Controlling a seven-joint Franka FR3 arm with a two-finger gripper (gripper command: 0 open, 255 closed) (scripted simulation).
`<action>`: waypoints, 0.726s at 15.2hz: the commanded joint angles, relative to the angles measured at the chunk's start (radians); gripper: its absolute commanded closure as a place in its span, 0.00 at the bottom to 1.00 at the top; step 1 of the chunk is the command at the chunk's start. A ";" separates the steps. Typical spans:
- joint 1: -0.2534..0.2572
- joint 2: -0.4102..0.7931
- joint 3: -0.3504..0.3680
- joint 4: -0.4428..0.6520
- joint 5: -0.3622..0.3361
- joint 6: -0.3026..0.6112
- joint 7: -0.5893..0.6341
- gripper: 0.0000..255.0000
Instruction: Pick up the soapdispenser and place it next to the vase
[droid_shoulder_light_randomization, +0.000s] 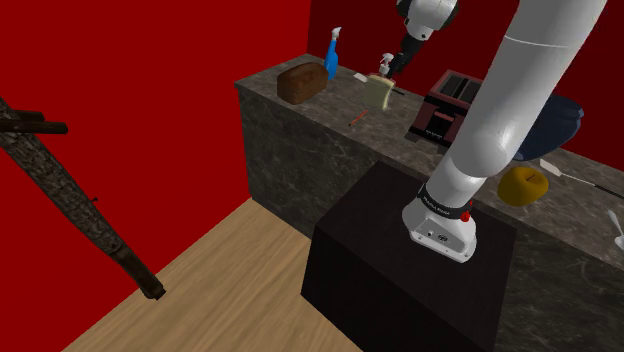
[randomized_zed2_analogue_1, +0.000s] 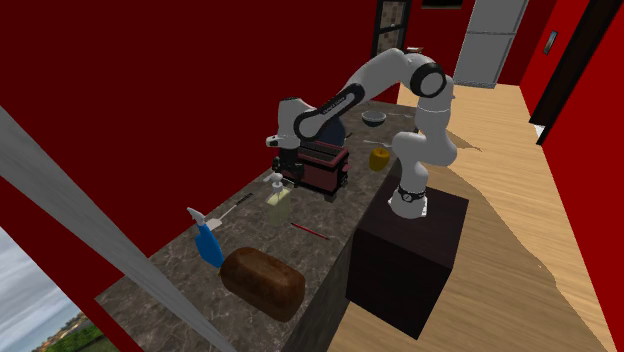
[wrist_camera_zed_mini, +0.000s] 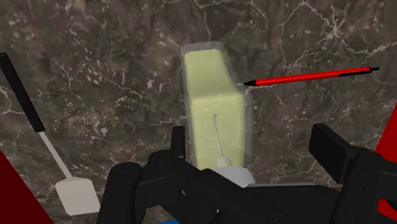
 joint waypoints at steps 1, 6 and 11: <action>-0.035 0.074 0.013 0.050 0.084 -0.015 -0.070 0.00; -0.058 0.131 0.047 0.041 0.151 0.025 -0.112 0.00; -0.070 0.160 0.065 0.039 0.187 0.044 -0.135 0.00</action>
